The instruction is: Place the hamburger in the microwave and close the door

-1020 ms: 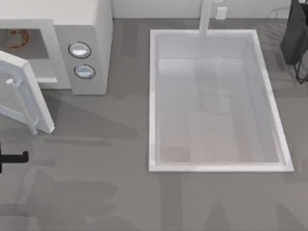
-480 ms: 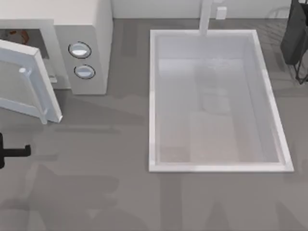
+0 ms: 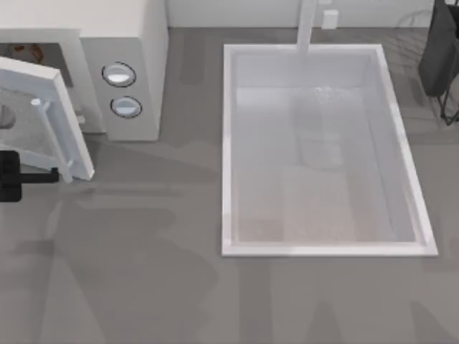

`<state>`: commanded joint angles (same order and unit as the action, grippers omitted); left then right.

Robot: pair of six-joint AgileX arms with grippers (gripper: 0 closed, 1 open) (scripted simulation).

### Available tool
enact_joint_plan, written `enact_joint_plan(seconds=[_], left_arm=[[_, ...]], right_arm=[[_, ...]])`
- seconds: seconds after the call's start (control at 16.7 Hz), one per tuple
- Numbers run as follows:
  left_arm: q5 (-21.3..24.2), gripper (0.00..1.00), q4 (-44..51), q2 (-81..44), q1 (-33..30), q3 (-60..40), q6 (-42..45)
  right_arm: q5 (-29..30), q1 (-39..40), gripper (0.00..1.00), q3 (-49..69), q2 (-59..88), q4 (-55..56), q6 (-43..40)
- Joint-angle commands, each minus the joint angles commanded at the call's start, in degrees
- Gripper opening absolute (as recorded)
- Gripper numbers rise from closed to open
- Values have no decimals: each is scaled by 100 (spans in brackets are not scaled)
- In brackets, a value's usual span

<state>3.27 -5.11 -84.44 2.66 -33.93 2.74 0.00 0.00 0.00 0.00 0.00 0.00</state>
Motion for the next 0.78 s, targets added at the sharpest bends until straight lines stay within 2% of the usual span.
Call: enact_joint_plan(seconds=[0.18, 0.54, 0.78], left_arm=[[-25, 0, -205, -471, -43, -282, -24], [-28, 0, -220, -522, -20, -310, -27], [-41, 0, -179, -1051, -48, -874, -42]], right_arm=[[0, 0, 100, 0, 0, 0, 0], [0, 0, 100, 0, 0, 0, 0], [0, 0, 100, 0, 0, 0, 0]])
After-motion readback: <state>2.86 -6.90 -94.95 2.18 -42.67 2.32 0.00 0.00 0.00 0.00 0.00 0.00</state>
